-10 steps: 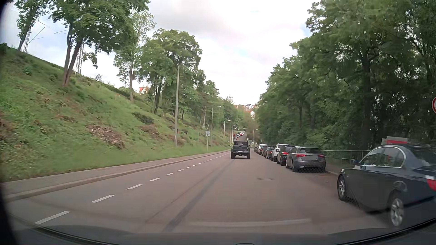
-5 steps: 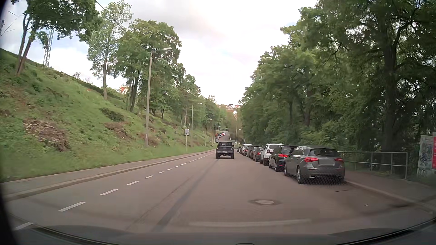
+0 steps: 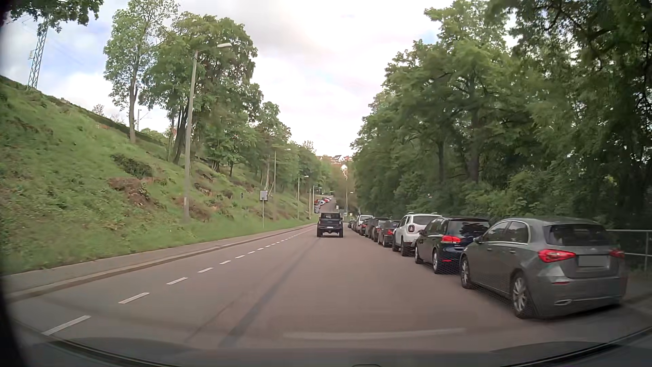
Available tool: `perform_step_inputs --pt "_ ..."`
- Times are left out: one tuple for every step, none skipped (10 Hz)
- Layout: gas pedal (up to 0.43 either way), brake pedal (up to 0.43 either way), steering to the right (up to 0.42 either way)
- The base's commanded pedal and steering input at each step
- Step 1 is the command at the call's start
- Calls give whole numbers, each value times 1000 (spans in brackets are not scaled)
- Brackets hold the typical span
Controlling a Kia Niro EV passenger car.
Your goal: Follow the waypoints while adhering to traffic rules and regulations
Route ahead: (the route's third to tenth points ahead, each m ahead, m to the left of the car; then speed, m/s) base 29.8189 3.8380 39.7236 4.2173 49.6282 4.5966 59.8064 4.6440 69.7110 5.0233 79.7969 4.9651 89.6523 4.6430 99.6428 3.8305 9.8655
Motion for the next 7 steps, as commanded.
perform_step_inputs --pt "20 0 1" --pt "20 0 1" --pt "20 0 2" --pt "8 0 3" --pt "0 0 0" --pt "0 0 0" --pt "0 0 0"
